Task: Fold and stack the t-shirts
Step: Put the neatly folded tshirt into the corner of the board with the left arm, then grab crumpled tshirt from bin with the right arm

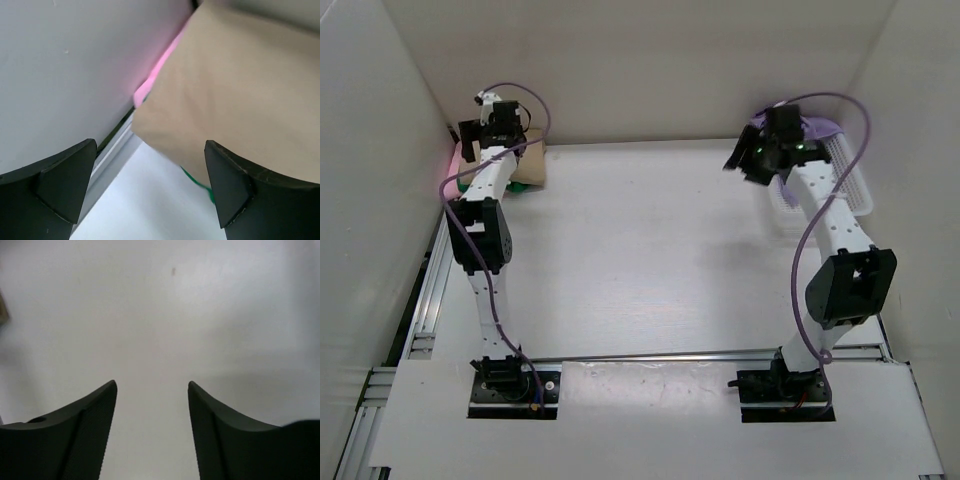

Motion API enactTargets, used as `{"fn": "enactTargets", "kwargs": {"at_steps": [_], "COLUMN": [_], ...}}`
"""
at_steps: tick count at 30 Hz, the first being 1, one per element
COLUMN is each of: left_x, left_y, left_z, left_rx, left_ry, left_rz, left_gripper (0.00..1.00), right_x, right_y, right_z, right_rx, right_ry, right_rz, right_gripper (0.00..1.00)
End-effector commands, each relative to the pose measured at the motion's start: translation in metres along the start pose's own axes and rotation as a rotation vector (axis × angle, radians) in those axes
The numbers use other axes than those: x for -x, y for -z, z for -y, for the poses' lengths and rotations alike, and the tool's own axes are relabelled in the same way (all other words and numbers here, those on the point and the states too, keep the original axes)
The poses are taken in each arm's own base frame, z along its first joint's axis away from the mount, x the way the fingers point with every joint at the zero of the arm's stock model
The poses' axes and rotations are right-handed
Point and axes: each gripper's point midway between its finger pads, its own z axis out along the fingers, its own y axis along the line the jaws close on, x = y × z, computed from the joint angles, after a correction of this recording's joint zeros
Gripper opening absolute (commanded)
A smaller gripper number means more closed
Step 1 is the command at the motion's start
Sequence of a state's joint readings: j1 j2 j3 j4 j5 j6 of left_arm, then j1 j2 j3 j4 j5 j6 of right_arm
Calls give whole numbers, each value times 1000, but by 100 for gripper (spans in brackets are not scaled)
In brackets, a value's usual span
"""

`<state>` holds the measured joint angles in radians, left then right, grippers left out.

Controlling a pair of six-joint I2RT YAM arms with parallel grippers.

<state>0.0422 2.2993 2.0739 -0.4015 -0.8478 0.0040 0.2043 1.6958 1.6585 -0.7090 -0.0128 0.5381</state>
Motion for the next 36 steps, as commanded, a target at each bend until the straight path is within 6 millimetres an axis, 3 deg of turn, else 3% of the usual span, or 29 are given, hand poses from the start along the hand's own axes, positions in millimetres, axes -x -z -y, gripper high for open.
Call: {"fn": "enactTargets", "kwargs": {"at_steps": [1, 2, 3, 4, 5, 6, 7, 8, 9, 10, 11, 12, 13, 15, 16, 17, 20, 25, 26, 27, 29, 30, 33, 36], "left_x": [66, 52, 52, 59, 48, 44, 52, 36, 31, 35, 16, 12, 2, -18, -22, -24, -28, -25, -25, -21, -23, -23, -23, -25], "left_y": [73, 81, 92, 107, 122, 132, 153, 162, 170, 191, 198, 204, 203, 204, 199, 199, 199, 195, 191, 191, 183, 183, 176, 173], "left_z": [-7, 2, 10, 7, 21, 24, 23, 31, 30, 30, 37, 39, 37, 40, 34, 34, 29, 20, 15, 15, 7, 7, 1, -3], "left_rx": [-171, -201, -249, -277, -324, -361, -440, -494, -538, -623, -655, -665, -630, -592, -550, -549, -537, -505, -484, -484, -465, -465, -449, -440], "left_ry": [99, 66, 58, 65, 33, 18, 29, -1, -11, -6, -42, -51, -73, -119, -125, -132, -142, -143, -138, -131, -129, -129, -120, -123], "left_rz": [137, 120, 127, 145, 139, 135, 160, 141, 133, 154, 126, 125, 109, 83, 78, 71, 62, 54, 51, 57, 41, 41, 33, 23], "left_gripper": [100, 100, 100, 100, 100, 100, 100, 100, 100, 100, 100, 100, 100, 100, 100, 100, 100, 100, 100, 100, 100, 100, 100, 100], "right_x": [83, 98, 116, 130, 155, 167, 169, 173, 179, 179, 178, 170, 174, 160, 154, 144, 122, 122, 121, 125, 121, 118, 115, 113], "right_y": [8, 7, 4, -13, -11, -18, -43, -53, -76, -89, -99, -125, -136, -165, -173, -175, -187, -206, -210, -214, -216, -218, -220, -223], "right_z": [65, 78, 90, 122, 126, 136, 162, 173, 186, 187, 197, 204, 200, 210, 208, 220, 232, 241, 241, 241, 240, 242, 243, 242], "right_rx": [-190, -231, -264, -345, -345, -355, -389, -395, -377, -365, -376, -371, -327, -333, -342, -403, -471, -478, -469, -461, -453, -458, -461, -454], "right_ry": [-87, -133, -166, -216, -273, -309, -360, -401, -471, -494, -527, -554, -562, -615, -627, -651, -734, -786, -787, -786, -835, -853, -877, -870], "right_rz": [185, 222, 268, 291, 356, 387, 372, 381, 386, 379, 374, 351, 353, 318, 311, 311, 307, 342, 338, 348, 346, 342, 341, 329], "right_gripper": [71, 71, 73, 73, 74, 74, 76, 78, 80, 83, 87, 88, 90, 100, 100, 100, 99, 81, 76, 64, 54, 52, 58, 22]}}
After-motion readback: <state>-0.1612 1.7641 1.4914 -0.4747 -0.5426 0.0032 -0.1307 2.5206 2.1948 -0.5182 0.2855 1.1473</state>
